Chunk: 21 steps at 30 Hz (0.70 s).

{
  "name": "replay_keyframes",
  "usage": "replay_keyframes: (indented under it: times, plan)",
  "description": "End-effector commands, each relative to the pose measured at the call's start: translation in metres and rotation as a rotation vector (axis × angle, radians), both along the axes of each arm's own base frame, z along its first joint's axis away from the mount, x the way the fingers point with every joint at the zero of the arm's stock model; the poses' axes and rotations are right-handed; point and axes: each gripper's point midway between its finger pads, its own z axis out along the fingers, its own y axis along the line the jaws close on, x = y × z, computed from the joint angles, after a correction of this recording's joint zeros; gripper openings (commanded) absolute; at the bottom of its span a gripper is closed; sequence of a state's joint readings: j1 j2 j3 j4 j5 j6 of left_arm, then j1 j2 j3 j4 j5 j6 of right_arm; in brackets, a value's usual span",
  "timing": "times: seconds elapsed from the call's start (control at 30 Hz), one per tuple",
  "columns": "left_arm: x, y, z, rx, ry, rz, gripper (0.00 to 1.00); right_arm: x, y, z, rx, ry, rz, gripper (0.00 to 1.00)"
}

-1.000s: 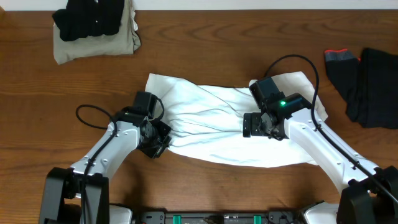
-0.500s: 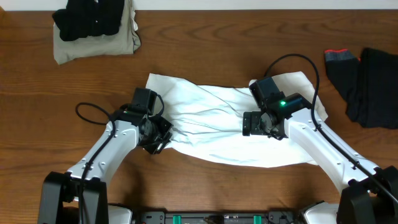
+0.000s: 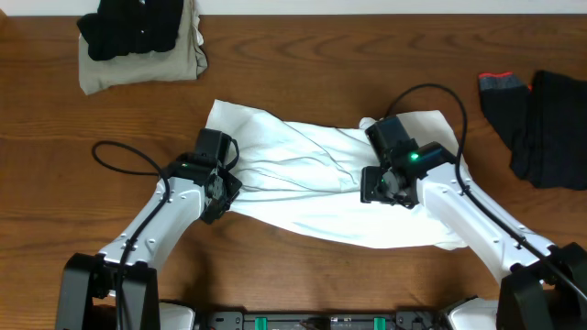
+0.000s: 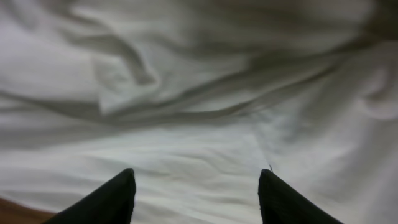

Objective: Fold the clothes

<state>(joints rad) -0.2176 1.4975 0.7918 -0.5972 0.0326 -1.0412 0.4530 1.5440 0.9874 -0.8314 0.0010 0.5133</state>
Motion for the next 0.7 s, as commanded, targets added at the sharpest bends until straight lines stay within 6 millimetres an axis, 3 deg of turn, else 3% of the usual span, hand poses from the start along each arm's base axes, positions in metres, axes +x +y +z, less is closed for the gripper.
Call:
replay_keyframes:
  times: [0.0, 0.1, 0.2, 0.4, 0.47, 0.6, 0.67]
  plan:
    - [0.01, 0.008, 0.01, 0.047, -0.042, -0.006, 0.26, -0.017, 0.02, -0.01, 0.063, 0.052, 0.059, 0.52]
    - [0.009, 0.002, 0.011, 0.021, -0.043, -0.077, 0.26, -0.03, 0.029, -0.016, 0.076, 0.081, 0.096, 0.46]
    - [0.008, -0.01, 0.018, -0.035, -0.061, -0.154, 0.27, -0.04, 0.032, -0.02, 0.067, 0.102, 0.103, 0.46]
    - [-0.008, -0.044, 0.041, -0.17, -0.093, -0.363, 0.29, -0.051, 0.026, -0.03, 0.052, 0.133, 0.082, 0.44]
    - [-0.017, -0.066, 0.05, -0.223, -0.111, -0.472, 0.38, -0.049, 0.026, -0.035, 0.054, 0.123, 0.081, 0.43]
    - [-0.032, -0.097, 0.056, -0.234, -0.127, -0.629, 0.89, -0.046, 0.027, -0.046, 0.057, 0.117, 0.078, 0.27]
    - [-0.039, -0.109, 0.054, -0.236, -0.122, -0.684, 1.0, -0.045, 0.025, -0.05, 0.052, 0.127, 0.065, 0.18]
